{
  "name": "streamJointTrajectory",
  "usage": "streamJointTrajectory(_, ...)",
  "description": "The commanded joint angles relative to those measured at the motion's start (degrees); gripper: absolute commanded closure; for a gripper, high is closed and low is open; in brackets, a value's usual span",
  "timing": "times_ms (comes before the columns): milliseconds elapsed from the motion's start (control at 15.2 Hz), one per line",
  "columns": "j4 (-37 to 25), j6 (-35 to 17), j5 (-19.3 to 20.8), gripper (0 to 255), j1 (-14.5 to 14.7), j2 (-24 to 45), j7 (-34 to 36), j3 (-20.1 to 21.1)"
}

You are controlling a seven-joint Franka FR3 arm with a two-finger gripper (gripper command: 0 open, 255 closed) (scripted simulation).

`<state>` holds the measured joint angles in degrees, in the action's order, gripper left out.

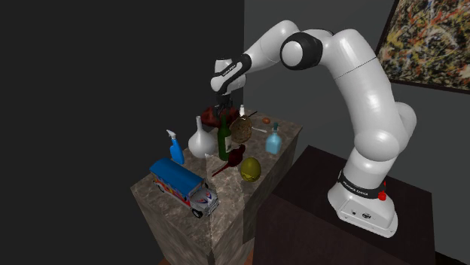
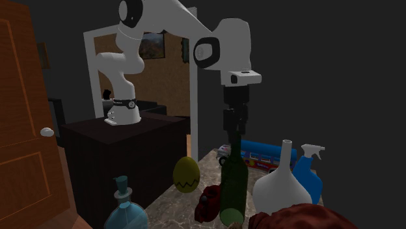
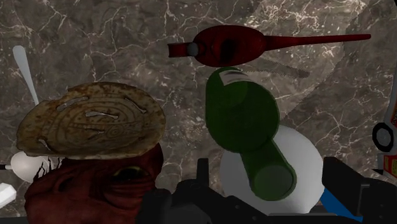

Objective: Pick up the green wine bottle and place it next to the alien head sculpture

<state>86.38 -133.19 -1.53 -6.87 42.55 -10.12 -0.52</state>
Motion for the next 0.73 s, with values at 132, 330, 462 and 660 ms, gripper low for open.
streamJointTrajectory(132,0.31,1.07,0.02,0,0.00,-1.38,0.01,-0.02)
streamJointTrajectory(330,0.59,4.33,0.08,0,-0.01,-4.92,0.04,-0.07)
streamJointTrajectory(462,0.60,4.32,0.08,0,-0.01,-4.93,0.04,-0.07)
streamJointTrajectory(660,0.59,4.33,0.08,0,-0.01,-4.92,0.04,-0.07)
